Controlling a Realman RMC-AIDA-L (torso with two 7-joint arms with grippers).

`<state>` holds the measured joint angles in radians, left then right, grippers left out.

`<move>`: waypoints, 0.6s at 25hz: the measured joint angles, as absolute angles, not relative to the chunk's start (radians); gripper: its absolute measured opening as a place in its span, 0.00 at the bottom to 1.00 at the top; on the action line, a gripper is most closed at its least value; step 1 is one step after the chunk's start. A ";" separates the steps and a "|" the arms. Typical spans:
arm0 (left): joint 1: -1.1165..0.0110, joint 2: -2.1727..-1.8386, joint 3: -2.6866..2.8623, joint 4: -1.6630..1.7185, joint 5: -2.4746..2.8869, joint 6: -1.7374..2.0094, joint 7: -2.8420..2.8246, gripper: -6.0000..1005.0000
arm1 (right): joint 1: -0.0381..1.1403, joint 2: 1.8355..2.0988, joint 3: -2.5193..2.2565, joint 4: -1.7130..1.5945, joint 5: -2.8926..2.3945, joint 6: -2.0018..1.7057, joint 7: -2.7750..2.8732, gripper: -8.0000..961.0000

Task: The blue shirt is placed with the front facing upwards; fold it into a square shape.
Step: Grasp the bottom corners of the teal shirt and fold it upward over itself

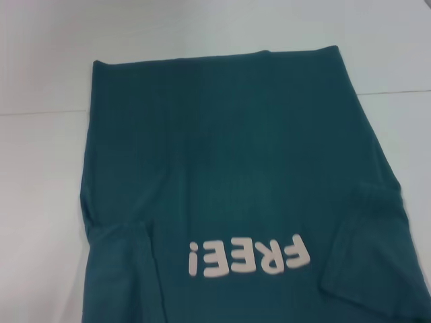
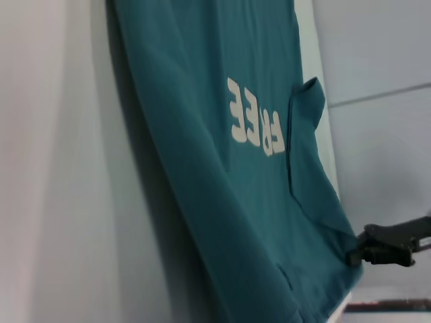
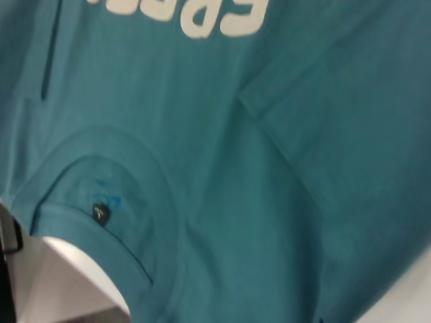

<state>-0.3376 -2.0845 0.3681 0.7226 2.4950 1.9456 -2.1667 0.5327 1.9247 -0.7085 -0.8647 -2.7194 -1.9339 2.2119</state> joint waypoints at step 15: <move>-0.442 -2.067 0.325 0.631 2.430 1.888 -2.197 0.04 | 0.543 1.934 -0.612 -0.824 -2.512 -1.918 2.141 0.07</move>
<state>-0.4421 -2.0668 0.3253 0.6313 2.4297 1.8878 -2.1967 0.5435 1.9341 -0.6117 -0.8241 -2.5124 -1.9177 2.1409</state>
